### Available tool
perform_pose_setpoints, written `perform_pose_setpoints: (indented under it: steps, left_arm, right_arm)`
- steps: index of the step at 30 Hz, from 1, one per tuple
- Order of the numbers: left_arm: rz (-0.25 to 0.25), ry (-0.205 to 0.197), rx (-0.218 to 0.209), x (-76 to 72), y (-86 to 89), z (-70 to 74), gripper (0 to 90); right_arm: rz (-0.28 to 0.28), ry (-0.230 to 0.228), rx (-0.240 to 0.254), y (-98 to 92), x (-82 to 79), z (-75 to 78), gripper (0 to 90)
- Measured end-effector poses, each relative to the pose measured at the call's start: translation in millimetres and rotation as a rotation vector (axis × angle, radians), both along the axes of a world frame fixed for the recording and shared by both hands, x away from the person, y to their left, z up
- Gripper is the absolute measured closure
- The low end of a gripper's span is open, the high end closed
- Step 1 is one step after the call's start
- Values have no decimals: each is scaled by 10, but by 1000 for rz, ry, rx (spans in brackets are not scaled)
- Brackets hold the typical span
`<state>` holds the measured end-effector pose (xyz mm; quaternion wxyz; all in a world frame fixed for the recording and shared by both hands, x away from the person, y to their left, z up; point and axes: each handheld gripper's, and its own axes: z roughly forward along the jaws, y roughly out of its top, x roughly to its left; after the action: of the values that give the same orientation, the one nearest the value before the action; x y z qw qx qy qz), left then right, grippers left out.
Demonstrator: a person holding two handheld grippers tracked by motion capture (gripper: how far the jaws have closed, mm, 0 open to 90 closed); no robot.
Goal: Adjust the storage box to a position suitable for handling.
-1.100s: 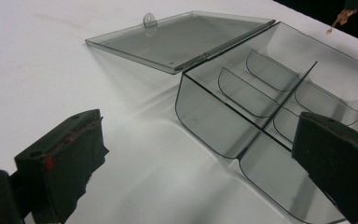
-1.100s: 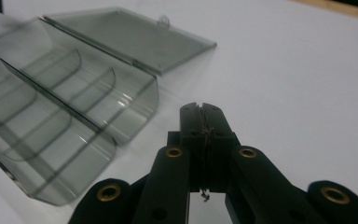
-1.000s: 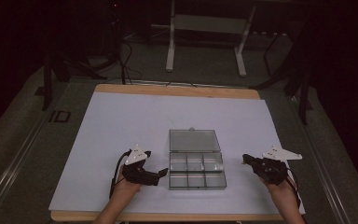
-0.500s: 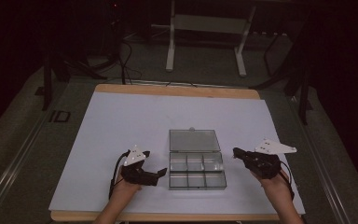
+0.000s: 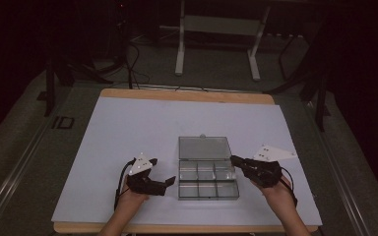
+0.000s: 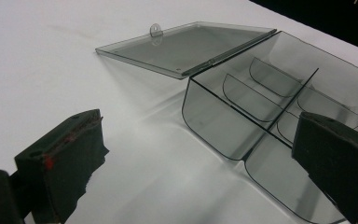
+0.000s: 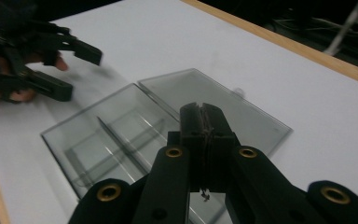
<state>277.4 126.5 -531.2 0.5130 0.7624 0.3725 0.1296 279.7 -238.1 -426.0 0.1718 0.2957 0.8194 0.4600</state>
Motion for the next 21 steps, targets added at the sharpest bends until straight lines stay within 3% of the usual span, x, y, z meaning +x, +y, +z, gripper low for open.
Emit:
perform_pose_setpoints:
  steps: [11,21]
  left_arm:
    - [-1,-1,-6,-2,10,-1,32]
    - [3,-3,-7,-5,26,-1,32]
  right_arm:
    - [87,19,7,358,-16,-75,889]
    - [109,57,-18,486,-14,-303,888]
